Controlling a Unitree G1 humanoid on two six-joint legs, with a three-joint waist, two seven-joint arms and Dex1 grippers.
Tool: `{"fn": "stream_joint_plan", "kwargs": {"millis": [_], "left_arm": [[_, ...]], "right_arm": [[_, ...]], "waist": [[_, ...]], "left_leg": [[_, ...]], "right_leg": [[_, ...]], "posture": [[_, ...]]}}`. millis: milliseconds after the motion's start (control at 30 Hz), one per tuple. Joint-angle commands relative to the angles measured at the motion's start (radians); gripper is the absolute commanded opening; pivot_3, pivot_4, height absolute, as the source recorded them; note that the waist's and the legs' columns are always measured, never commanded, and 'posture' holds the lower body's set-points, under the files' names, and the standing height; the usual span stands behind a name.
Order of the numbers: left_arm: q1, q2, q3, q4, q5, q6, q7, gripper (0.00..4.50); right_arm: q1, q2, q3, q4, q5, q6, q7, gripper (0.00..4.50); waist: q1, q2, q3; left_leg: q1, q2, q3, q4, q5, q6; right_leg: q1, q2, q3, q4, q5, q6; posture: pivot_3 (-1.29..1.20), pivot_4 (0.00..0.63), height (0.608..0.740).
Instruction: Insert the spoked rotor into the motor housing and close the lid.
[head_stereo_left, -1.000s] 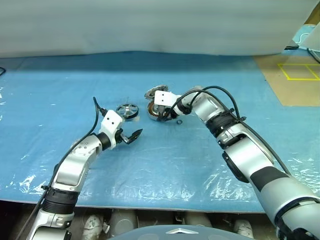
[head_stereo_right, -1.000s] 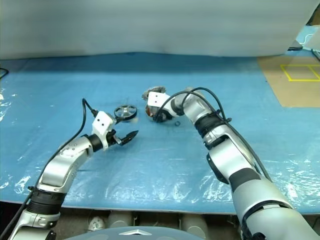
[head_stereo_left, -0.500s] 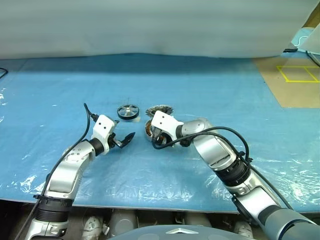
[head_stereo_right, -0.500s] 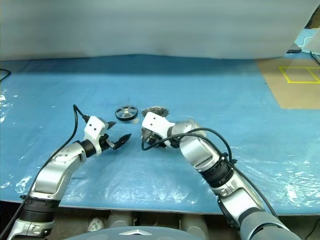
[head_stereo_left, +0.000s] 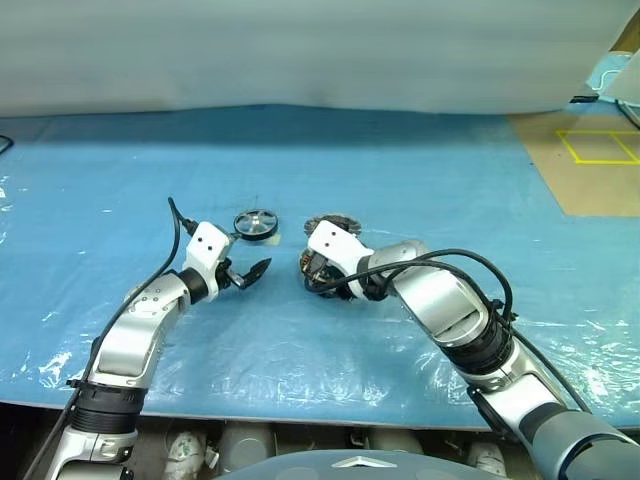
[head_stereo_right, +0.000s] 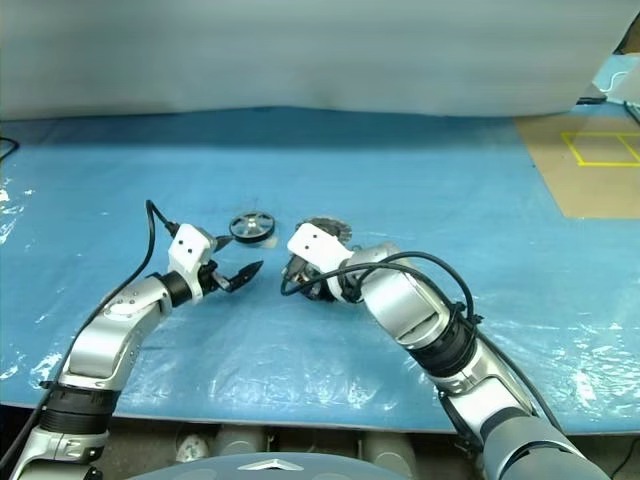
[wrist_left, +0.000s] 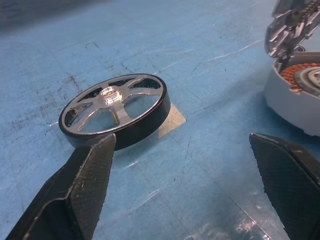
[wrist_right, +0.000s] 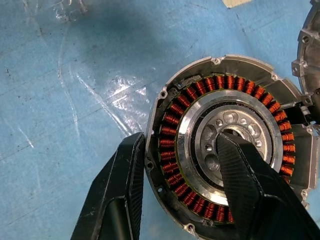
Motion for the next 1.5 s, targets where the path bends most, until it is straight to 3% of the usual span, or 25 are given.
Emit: {"fn": "stream_joint_plan", "kwargs": {"millis": [33,167,433,600,900,1167,1267,1333,1500], "left_arm": [[-0.004,0.011,0.016,-0.01,-0.012,-0.021,-0.01,4.5],[-0.003,0.009,0.009,-0.02,-0.012,-0.012,-0.015,4.5],[-0.007,0.025,0.013,-0.026,-0.016,0.004,-0.033,4.5],[-0.023,0.032,0.007,-0.011,-0.014,0.004,-0.044,4.5],[-0.074,0.017,-0.013,0.03,-0.008,-0.01,-0.058,4.5],[-0.101,0.023,-0.013,0.046,-0.011,-0.013,-0.068,4.5],[-0.113,0.032,-0.01,0.053,-0.01,-0.015,-0.074,4.5],[-0.118,0.036,-0.007,0.055,-0.009,-0.016,-0.077,4.5],[-0.128,0.021,0.009,0.089,0.003,-0.075,-0.054,4.5]], "right_arm": [[-0.009,0.0,-0.026,-0.055,0.058,0.051,-0.042,1.83],[-0.005,0.006,-0.039,-0.082,0.113,0.073,-0.079,1.83],[0.008,0.009,-0.047,-0.096,0.204,0.084,-0.146,4.43],[-0.015,0.0,-0.083,-0.097,0.249,0.082,-0.177,4.47],[-0.102,-0.083,-0.319,-0.186,0.441,0.135,-0.143,4.47],[0.187,-0.345,-0.459,-0.359,0.592,0.089,-0.086,4.47],[0.404,-0.398,-0.476,-0.292,0.488,-0.225,-0.111,4.47],[0.487,-0.358,-0.488,-0.203,0.401,-0.462,-0.171,4.47],[0.514,-0.216,-0.468,0.161,0.267,-0.88,-0.266,4.47]], "waist": [[0.003,0.0,0.0],[0.006,0.0,0.0],[0.01,0.0,0.0],[0.012,0.001,0.0],[0.014,0.001,0.001],[0.031,0.001,0.001],[0.039,0.001,0.001],[0.034,0.001,0.001],[0.018,0.0,0.0]], "left_leg": [[0.0,0.0,0.0,0.0,0.0,0.0],[0.0,0.0,0.0,0.0,0.0,0.0],[0.0,0.0,0.0,0.0,0.0,0.0],[0.0,0.0,0.0,0.0,0.0,0.0],[0.0,0.0,0.0,0.0,0.0,0.0],[0.0,0.0,0.0,-0.001,0.0,0.0],[0.0,0.0,0.0,-0.001,0.0,0.0],[0.0,0.0,0.0,-0.001,0.0,0.0],[0.0,-0.001,0.001,0.001,0.0,0.0]], "right_leg": [[0.0,0.0,0.0,0.0,0.0,0.0],[0.0,0.0,0.0,0.0,0.0,0.0],[-0.001,0.0,0.0,0.0,0.0,0.0],[-0.001,0.0,0.0,0.0,0.0,0.0],[-0.001,0.0,0.001,0.0,0.0,0.001],[0.001,0.0,0.001,-0.001,0.002,0.005],[0.001,0.0,0.001,-0.002,0.001,0.004],[0.001,0.0,0.001,-0.003,-0.001,0.002],[0.0,-0.001,0.001,-0.001,-0.003,0.007]], "posture": [[0.0,0.15,0.74],[0.0,0.15,0.74],[0.0,0.15,0.74],[0.0,0.15,0.74],[0.0,0.15,0.74],[0.0,0.15,0.74],[0.0,0.15,0.74],[0.0,0.15,0.74],[0.0,0.15,0.74]]}}
